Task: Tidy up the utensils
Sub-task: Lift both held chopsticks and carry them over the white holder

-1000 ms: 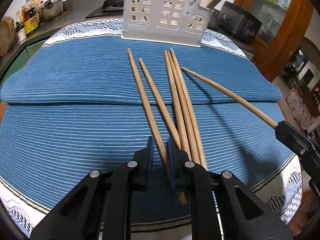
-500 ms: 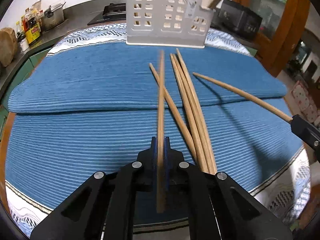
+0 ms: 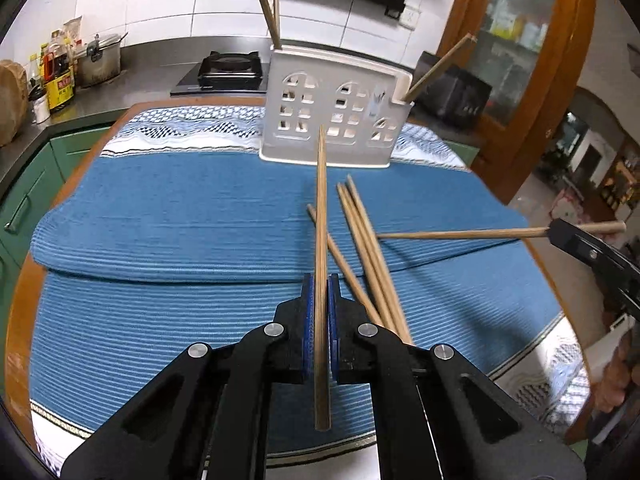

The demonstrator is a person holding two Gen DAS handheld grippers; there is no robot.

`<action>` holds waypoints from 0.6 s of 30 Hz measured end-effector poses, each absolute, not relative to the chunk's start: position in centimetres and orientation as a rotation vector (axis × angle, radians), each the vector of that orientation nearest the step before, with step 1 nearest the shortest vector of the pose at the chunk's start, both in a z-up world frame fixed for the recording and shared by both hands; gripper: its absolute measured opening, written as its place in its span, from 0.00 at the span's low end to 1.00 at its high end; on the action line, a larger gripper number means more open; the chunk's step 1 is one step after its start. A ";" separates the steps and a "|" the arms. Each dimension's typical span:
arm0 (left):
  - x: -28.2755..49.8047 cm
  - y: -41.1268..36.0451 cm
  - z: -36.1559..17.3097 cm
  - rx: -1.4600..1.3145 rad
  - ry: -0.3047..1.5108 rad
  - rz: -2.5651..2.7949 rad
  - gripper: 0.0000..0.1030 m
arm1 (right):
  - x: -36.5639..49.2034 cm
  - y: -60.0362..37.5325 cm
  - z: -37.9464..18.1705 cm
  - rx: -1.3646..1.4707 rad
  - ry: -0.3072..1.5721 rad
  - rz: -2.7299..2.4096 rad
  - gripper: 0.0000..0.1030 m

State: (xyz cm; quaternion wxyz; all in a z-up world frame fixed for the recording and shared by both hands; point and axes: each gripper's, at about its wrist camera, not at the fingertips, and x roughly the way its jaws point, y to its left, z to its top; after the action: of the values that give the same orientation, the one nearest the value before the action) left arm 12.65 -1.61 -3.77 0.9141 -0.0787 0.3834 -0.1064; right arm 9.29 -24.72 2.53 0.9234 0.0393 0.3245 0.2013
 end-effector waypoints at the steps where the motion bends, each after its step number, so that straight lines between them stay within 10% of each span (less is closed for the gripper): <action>1: 12.7 -1.7 -3.7 -0.145 0.800 -0.221 0.05 | 9.4 -24.5 2.9 0.073 0.660 0.414 0.06; 18: 11.8 -0.5 -5.2 -0.037 0.859 -0.194 0.05 | 9.6 -23.2 4.6 0.033 0.632 0.420 0.06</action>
State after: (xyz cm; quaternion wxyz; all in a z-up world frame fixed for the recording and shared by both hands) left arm 11.83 -0.54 -5.23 0.9044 -0.0179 0.4158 -0.0940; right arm 9.57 -23.20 4.58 0.9287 0.0162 0.3086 0.2052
